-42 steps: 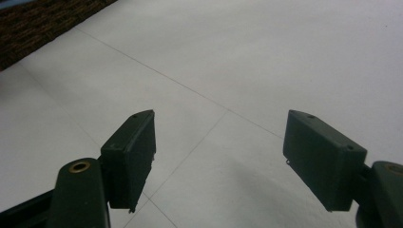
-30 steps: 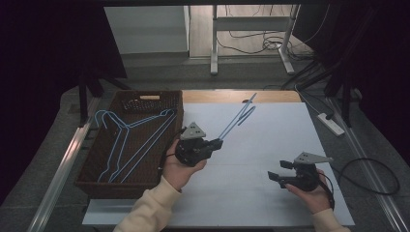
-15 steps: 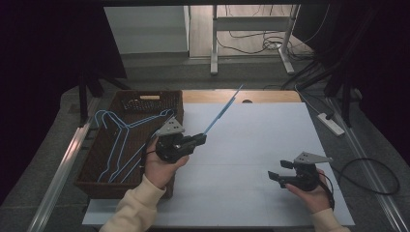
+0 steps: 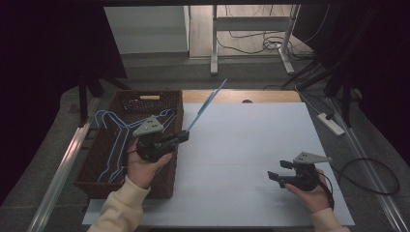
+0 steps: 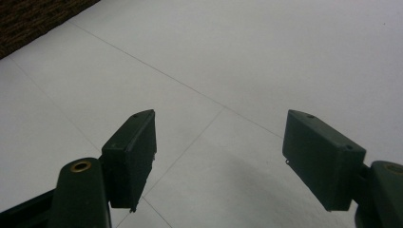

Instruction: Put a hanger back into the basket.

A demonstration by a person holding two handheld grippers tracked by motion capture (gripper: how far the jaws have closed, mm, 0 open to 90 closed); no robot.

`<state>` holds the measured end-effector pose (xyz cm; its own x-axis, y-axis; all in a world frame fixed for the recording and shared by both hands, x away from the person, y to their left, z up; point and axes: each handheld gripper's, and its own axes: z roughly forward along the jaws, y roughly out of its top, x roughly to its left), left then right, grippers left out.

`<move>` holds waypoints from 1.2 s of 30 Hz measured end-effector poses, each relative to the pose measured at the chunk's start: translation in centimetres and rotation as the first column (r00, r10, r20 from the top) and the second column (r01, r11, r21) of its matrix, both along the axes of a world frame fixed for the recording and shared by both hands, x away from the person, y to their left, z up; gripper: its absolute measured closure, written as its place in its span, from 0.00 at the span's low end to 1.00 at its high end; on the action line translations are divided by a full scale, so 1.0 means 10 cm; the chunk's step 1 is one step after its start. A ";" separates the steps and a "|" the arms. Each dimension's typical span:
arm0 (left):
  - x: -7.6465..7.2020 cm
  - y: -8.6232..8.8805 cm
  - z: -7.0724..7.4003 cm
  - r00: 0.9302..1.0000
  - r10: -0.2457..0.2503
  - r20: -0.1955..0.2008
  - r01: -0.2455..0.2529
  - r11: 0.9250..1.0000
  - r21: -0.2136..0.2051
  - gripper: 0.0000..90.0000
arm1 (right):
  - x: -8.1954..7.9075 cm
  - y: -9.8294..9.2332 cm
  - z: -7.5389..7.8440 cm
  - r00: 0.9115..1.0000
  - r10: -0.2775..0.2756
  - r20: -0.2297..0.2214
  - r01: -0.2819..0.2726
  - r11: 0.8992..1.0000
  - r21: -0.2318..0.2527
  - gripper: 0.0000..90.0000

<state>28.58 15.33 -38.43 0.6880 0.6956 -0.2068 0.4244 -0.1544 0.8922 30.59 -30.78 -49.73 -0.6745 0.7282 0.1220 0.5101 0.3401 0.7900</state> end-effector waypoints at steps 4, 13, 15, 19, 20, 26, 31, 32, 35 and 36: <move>-0.01 0.13 0.01 1.000 0.018 0.002 -0.017 1.000 -0.012 0.97 | 0.00 0.00 0.00 1.000 0.000 0.003 0.000 1.000 -0.002 0.30; -0.04 0.41 0.00 0.998 0.058 0.005 -0.057 0.998 -0.033 0.97 | 0.01 0.00 0.00 1.000 -0.002 0.010 0.002 1.000 -0.004 0.30; -0.05 0.47 -0.01 0.998 0.068 0.005 -0.068 0.997 -0.038 0.97 | 0.01 0.00 0.00 1.000 -0.003 0.011 0.003 1.000 -0.004 0.30; -0.07 0.59 -0.01 0.996 0.087 0.007 -0.086 0.995 -0.048 0.97 | 0.01 -0.01 0.00 1.000 -0.006 0.008 0.006 1.000 -0.002 0.30; -0.08 0.62 0.00 0.996 0.090 0.008 -0.090 0.995 -0.049 0.97 | 0.01 -0.01 0.00 1.000 -0.006 0.008 0.006 1.000 -0.002 0.30; -0.10 0.79 -0.03 0.994 0.108 0.007 -0.107 0.993 -0.051 0.97 | 0.01 -0.01 0.00 1.000 -0.006 0.009 0.006 1.000 -0.005 0.30; -0.09 0.93 -0.10 0.993 0.114 -0.009 -0.114 0.993 -0.037 0.97 | 0.01 0.00 0.00 1.000 -0.006 0.010 0.006 1.000 -0.006 0.30; -0.08 0.95 -0.12 0.993 0.115 -0.013 -0.115 0.993 -0.035 0.97 | 0.01 0.00 0.00 1.000 -0.005 0.010 0.005 1.000 -0.006 0.30; -0.08 1.03 -0.17 0.992 0.124 -0.021 -0.125 0.992 -0.024 0.97 | 0.01 0.00 0.00 1.000 -0.006 0.010 0.006 1.000 -0.007 0.30; -0.09 1.05 -0.19 0.992 0.126 -0.022 -0.127 0.992 -0.024 0.97 | 0.01 0.00 0.00 1.000 -0.006 0.009 0.006 1.000 -0.007 0.30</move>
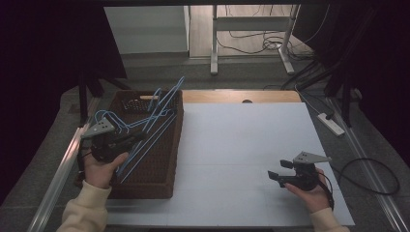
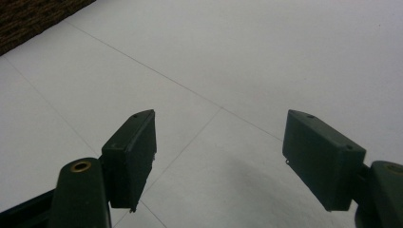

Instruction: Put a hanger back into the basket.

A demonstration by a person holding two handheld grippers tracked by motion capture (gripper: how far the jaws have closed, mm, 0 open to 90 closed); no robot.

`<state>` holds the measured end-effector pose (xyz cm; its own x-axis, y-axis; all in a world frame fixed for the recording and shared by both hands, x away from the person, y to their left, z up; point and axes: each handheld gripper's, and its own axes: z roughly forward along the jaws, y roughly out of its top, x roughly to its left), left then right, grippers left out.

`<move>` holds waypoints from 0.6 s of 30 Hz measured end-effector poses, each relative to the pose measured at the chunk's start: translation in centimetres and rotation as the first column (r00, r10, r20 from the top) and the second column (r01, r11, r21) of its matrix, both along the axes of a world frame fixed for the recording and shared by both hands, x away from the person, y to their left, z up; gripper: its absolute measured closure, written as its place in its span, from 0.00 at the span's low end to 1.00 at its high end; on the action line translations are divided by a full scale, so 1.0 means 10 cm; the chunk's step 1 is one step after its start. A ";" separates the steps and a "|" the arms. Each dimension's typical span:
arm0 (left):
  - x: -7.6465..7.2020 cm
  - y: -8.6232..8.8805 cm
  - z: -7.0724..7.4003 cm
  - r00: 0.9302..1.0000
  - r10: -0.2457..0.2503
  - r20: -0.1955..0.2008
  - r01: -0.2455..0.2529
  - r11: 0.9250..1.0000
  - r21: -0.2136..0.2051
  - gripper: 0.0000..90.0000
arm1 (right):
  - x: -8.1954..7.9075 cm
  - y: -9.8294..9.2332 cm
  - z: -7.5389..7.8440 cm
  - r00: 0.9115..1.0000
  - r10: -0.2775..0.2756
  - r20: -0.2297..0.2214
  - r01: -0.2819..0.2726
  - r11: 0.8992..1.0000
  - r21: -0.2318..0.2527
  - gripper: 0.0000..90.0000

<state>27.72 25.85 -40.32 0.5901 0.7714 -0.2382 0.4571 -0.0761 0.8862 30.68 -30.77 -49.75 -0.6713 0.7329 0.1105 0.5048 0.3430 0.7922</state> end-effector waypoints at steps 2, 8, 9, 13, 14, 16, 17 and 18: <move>0.00 0.05 -0.04 1.000 0.001 -0.005 -0.001 1.000 0.001 0.97 | 0.00 0.00 0.00 1.000 -0.001 -0.001 0.001 1.000 -0.001 0.30; 0.00 0.17 -0.13 1.000 -0.002 -0.022 0.002 1.000 0.003 0.97 | 0.00 0.01 0.00 1.000 -0.003 -0.002 0.003 1.000 -0.004 0.30; 0.00 0.19 -0.14 1.000 -0.003 -0.027 0.003 1.000 0.007 0.97 | 0.00 0.01 0.00 1.000 -0.003 -0.001 0.003 1.000 -0.004 0.30; 0.00 0.25 -0.18 0.999 -0.014 -0.036 0.014 1.000 0.000 0.97 | 0.00 0.00 0.00 1.000 -0.005 0.000 0.005 1.000 -0.002 0.30; 0.01 0.26 -0.19 0.999 -0.018 -0.038 0.018 1.000 -0.002 0.97 | 0.00 0.00 0.00 1.000 -0.004 0.000 0.004 1.000 -0.003 0.30; 0.02 0.28 -0.22 0.999 -0.030 -0.045 0.030 1.000 0.004 0.97 | 0.00 0.01 0.00 1.000 -0.005 0.000 0.005 1.000 -0.003 0.30; 0.02 0.28 -0.22 0.998 -0.032 -0.048 0.032 0.999 0.005 0.97 | 0.00 0.01 0.00 1.000 -0.005 0.000 0.005 1.000 -0.003 0.30; 0.03 0.28 -0.23 0.998 -0.031 -0.051 0.031 0.999 0.007 0.97 | 0.00 0.01 0.00 1.000 -0.005 0.000 0.005 1.000 -0.003 0.30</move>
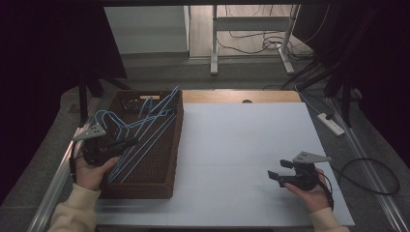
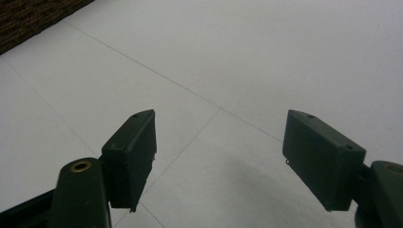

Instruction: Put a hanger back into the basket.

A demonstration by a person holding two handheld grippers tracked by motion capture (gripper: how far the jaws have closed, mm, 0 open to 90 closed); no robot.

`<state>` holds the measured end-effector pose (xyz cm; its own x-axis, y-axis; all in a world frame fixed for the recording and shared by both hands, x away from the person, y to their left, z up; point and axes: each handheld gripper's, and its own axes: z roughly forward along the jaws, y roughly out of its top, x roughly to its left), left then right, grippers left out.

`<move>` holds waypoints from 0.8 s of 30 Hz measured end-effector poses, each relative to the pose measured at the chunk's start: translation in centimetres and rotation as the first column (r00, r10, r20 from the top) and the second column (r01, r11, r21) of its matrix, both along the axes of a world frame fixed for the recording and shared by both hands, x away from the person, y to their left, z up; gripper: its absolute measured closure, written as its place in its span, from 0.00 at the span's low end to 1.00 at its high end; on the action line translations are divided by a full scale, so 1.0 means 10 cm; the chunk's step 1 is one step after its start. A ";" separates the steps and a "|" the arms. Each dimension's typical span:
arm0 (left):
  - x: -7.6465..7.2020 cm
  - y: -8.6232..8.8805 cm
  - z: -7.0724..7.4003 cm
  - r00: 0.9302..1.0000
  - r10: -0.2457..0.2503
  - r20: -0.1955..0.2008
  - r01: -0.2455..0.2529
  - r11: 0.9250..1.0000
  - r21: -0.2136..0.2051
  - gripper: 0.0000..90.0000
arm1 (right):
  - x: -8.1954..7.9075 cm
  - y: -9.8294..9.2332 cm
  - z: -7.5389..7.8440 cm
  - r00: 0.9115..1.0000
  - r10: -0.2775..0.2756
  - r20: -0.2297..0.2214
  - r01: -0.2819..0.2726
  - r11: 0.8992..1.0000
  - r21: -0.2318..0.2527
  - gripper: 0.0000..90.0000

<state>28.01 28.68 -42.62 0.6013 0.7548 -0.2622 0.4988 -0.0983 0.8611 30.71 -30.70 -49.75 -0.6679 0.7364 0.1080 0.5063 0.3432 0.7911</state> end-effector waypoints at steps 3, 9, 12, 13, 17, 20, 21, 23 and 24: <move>0.02 0.01 -0.02 1.000 -0.001 -0.010 0.001 1.000 0.006 0.97 | 0.00 0.00 0.00 1.000 0.000 0.000 0.000 1.000 0.000 0.30; 0.03 0.02 -0.04 1.000 -0.014 -0.015 0.014 1.000 0.002 0.97 | 0.00 0.00 0.00 1.000 0.000 0.001 0.000 1.000 0.002 0.30; 0.03 0.02 -0.04 1.000 -0.016 -0.017 0.016 1.000 -0.001 0.97 | 0.00 0.00 0.00 1.000 0.001 0.002 -0.001 1.000 0.003 0.30; 0.02 0.02 -0.04 1.000 -0.016 -0.017 0.016 1.000 -0.001 0.97 | 0.00 0.00 0.00 1.000 0.000 0.002 0.000 1.000 0.003 0.30; 0.03 0.02 -0.04 1.000 -0.015 -0.015 0.015 1.000 0.006 0.97 | 0.00 0.00 0.00 1.000 0.001 0.004 -0.001 1.000 0.003 0.30; 0.04 0.04 -0.04 1.000 -0.016 -0.013 0.016 1.000 0.012 0.97 | -0.01 0.01 0.01 1.000 0.002 0.003 -0.002 1.000 0.001 0.30; 0.04 0.05 -0.04 1.000 -0.015 -0.012 0.015 1.000 0.011 0.97 | -0.01 0.01 0.01 1.000 0.003 0.003 -0.003 1.000 0.002 0.30; 0.04 0.07 -0.05 1.000 -0.013 -0.016 0.013 1.000 0.002 0.97 | -0.01 0.01 0.01 1.000 0.004 0.005 -0.004 1.000 0.002 0.30; 0.04 0.08 -0.05 1.000 -0.012 -0.016 0.012 1.000 0.006 0.97 | -0.01 0.01 0.01 1.000 0.004 0.005 -0.004 1.000 0.003 0.30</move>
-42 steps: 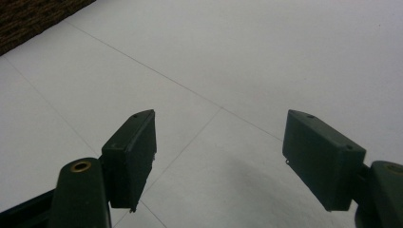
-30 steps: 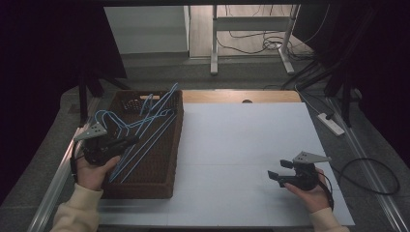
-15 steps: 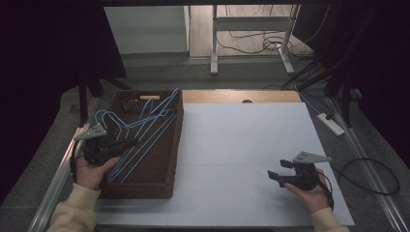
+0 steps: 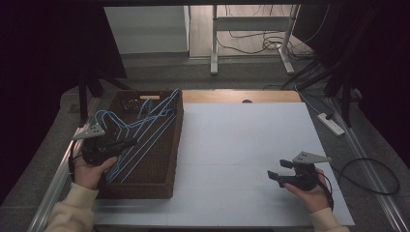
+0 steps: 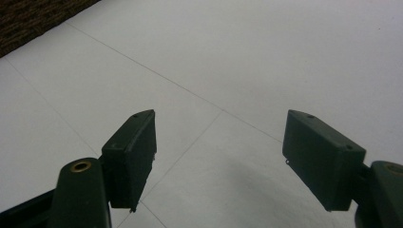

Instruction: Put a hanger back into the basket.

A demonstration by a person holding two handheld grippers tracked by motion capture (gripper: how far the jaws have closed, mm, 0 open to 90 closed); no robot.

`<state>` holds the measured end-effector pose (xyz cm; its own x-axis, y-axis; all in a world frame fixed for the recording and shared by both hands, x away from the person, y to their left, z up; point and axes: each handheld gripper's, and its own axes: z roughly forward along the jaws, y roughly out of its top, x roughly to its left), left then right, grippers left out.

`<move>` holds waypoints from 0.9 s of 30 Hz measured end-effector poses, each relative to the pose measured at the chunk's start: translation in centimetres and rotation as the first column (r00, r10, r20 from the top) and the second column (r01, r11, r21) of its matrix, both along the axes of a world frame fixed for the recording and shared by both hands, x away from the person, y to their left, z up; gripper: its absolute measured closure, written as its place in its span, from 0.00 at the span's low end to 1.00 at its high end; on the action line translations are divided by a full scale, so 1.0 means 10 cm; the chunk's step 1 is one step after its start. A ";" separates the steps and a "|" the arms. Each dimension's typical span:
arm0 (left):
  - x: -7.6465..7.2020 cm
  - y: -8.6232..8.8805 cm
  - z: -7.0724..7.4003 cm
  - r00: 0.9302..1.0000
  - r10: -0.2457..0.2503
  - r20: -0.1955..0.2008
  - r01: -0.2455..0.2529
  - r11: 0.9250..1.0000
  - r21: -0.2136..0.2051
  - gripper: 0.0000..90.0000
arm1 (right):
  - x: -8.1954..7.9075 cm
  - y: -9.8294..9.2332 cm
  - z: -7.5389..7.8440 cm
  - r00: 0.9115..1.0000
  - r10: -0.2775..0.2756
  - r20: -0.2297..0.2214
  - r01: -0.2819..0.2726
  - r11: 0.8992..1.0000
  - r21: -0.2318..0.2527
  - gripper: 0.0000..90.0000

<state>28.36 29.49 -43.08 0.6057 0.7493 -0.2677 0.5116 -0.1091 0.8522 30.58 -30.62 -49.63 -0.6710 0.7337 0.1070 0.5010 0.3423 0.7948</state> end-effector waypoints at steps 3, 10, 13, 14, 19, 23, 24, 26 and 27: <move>0.01 0.02 -0.01 1.000 -0.006 -0.012 0.006 1.000 0.008 0.97 | 0.00 0.00 0.00 1.000 -0.001 0.000 0.001 1.000 0.000 0.30; 0.11 0.02 -0.04 0.996 -0.021 -0.090 0.024 0.999 0.030 0.97 | 0.00 0.00 0.00 1.000 0.000 0.003 0.000 1.000 0.001 0.30; 0.15 0.01 -0.05 0.994 -0.012 -0.104 0.018 0.998 0.056 0.97 | 0.00 0.00 0.01 1.000 0.000 0.004 0.000 1.000 0.002 0.30; 0.17 0.01 -0.06 0.993 -0.007 -0.118 0.014 0.998 0.057 0.97 | 0.00 0.00 0.01 1.000 0.000 0.004 0.000 1.000 0.002 0.30; 0.26 0.00 -0.10 0.986 0.016 -0.167 -0.002 0.996 0.088 0.97 | 0.00 0.00 0.01 1.000 0.001 0.003 -0.001 1.000 0.001 0.30; 0.30 -0.01 -0.14 0.982 0.023 -0.185 -0.005 0.995 0.099 0.97 | 0.00 0.01 0.00 1.000 0.002 0.003 -0.002 1.000 0.000 0.30; 0.31 0.00 -0.14 0.981 0.027 -0.190 -0.008 0.995 0.099 0.97 | 0.00 0.01 0.00 1.000 0.002 0.003 -0.002 1.000 0.000 0.30; 0.32 0.01 -0.14 0.979 0.043 -0.197 -0.024 0.995 0.097 0.97 | 0.00 0.01 0.00 1.000 0.001 0.003 -0.001 1.000 0.000 0.30; 0.32 0.03 -0.15 0.978 0.049 -0.203 -0.030 0.995 0.099 0.97 | 0.00 0.01 0.00 1.000 0.002 0.001 -0.002 1.000 0.001 0.30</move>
<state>31.58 29.75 -44.55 0.5146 0.7995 -0.3097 0.6800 -0.1606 0.7154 30.62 -30.55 -49.61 -0.6724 0.7325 0.1065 0.4993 0.3428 0.7957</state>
